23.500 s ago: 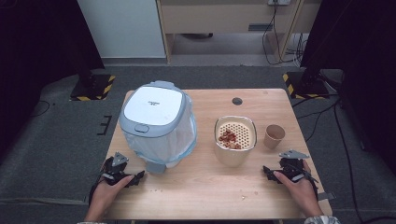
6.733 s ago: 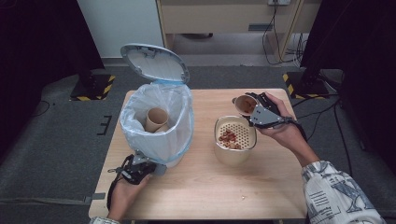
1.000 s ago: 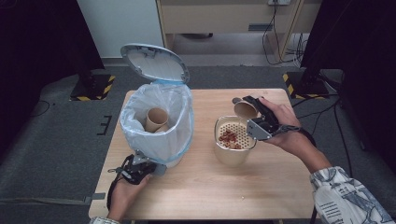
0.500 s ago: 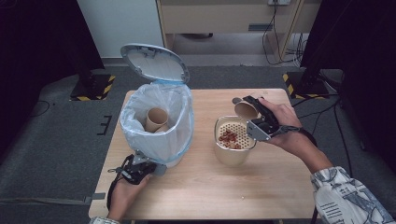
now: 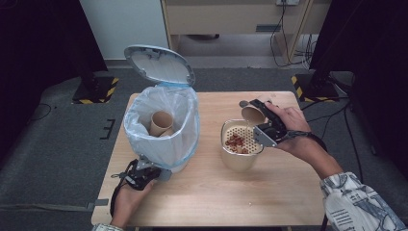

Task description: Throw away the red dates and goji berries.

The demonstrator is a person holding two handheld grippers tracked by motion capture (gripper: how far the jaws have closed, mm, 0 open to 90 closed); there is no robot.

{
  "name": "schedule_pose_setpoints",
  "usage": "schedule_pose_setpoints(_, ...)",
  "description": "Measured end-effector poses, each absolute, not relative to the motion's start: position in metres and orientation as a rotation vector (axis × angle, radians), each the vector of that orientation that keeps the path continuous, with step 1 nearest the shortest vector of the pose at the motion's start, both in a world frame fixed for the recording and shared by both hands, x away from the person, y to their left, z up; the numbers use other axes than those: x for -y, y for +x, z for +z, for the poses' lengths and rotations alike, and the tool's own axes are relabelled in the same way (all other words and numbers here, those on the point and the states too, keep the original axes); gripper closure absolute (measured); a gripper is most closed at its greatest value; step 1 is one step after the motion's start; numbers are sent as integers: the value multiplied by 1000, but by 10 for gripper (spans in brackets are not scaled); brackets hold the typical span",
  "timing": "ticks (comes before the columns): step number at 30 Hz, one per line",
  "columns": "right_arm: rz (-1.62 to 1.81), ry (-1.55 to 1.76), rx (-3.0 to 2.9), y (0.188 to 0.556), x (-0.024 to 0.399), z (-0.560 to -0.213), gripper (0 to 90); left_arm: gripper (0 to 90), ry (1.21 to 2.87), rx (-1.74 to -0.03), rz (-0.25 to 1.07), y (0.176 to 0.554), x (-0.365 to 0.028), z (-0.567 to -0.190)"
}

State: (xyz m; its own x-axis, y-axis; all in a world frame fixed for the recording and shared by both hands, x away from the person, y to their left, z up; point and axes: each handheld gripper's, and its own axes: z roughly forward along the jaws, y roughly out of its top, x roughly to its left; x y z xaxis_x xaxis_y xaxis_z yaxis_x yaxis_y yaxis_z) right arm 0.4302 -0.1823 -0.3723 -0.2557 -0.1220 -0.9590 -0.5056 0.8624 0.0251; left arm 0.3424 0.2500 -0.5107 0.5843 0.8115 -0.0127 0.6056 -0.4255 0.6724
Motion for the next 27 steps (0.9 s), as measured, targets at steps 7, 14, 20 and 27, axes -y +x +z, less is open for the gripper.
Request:
schedule_pose_setpoints(7,356,-510,-1801,428,179,-374,306,900,2176,-1121,418,342,-250,-511)
schedule_pose_setpoints(14,351,-514,-1795,428,178,-374,305,900,2176,-1120,419,342,-250,-511)
schedule_pose_setpoints(20,350,-516,-1790,427,179,-373,305,900,2176,-1120,418,342,-250,-511)
schedule_pose_setpoints(27,347,-524,-1787,427,178,-373,305,900,2176,-1121,418,342,-250,-511)
